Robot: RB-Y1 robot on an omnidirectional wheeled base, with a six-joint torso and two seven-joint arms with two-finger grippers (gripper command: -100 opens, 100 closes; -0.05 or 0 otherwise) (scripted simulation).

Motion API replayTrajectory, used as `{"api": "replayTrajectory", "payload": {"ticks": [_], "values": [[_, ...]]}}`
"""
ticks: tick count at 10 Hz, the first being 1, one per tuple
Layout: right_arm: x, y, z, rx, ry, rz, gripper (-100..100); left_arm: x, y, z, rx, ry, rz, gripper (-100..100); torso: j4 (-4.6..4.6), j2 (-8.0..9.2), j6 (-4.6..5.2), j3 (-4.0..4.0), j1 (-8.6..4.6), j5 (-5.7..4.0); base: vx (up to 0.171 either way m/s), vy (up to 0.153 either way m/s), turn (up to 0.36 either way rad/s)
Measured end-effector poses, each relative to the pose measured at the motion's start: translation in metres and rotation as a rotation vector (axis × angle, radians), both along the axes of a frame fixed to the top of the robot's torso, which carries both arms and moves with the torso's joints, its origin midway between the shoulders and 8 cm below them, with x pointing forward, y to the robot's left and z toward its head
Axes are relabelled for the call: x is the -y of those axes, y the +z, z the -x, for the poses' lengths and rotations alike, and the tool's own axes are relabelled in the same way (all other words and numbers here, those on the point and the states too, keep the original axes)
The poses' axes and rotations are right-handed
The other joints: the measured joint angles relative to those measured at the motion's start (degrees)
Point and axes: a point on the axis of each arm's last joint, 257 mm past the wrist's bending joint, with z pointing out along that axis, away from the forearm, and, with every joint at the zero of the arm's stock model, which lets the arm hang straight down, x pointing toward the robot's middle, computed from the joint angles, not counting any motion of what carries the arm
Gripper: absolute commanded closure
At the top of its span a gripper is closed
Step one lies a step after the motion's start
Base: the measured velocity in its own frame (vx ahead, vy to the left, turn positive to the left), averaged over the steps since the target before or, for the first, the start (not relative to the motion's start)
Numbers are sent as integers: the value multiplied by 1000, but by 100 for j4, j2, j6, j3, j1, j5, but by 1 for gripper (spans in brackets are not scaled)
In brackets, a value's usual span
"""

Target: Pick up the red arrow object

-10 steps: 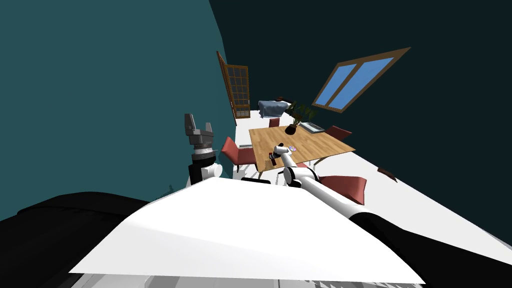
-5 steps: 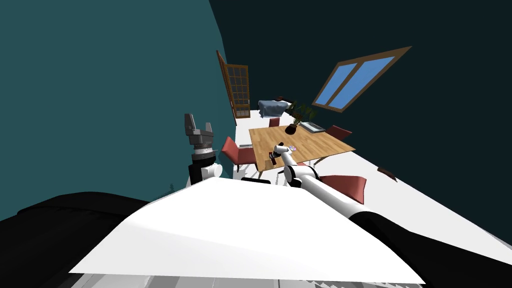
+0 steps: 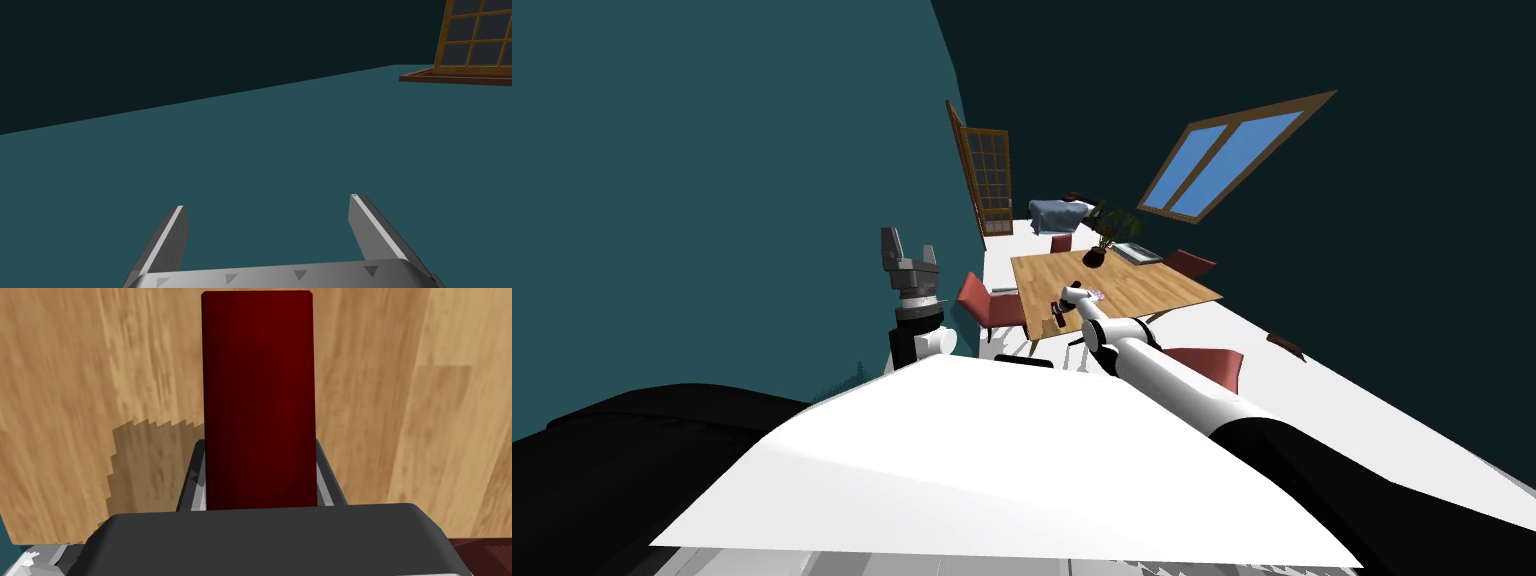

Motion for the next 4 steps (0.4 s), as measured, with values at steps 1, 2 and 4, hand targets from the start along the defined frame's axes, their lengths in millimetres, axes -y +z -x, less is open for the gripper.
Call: {"api": "replayTrajectory", "payload": {"ticks": [1, 2, 4], "values": [[3, 2, -2, -1, -3, 1, 100, 0, 0, 0, 0, 0, 0, 0, 1, 2, 2, 1, 2, 1, -44, 13, -1], [5, 5, -5, -1, -6, 2, 100, 0, 0, 0, 0, 0, 0, 0, 2, 4, 3, 3, 1, 2, -38, 17, 0], [8, 8, -7, -1, -11, 4, 0, 0, 0, 0, 0, 0, 0, 0, 2, -1, 3, 1, 1, 1, -7, 4, -2]]}}
